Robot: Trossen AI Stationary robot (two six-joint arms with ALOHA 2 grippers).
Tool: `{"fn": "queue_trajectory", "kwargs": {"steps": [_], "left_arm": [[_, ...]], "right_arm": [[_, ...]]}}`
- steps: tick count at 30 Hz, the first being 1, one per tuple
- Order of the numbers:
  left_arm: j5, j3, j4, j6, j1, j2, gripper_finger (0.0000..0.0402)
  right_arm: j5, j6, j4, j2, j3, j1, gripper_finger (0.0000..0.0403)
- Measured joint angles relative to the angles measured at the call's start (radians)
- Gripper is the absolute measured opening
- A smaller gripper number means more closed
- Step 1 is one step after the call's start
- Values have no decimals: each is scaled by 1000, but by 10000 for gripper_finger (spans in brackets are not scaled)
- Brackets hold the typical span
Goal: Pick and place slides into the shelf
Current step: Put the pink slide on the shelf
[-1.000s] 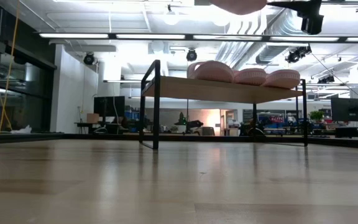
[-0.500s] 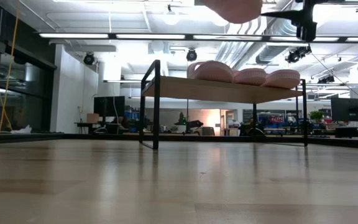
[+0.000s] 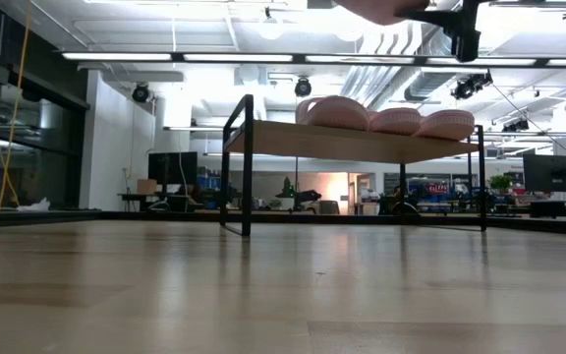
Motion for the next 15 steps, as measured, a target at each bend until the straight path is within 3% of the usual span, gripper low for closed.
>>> {"fn": "queue_trajectory", "kwargs": {"steps": [5,15], "left_arm": [[0,0,0,1,0,0,0],[2,0,-3,0,0,0,5]], "right_arm": [[-3,-3,-14,0,0,0,211],[-53,-39,-7,-2,0,-52,41]]}}
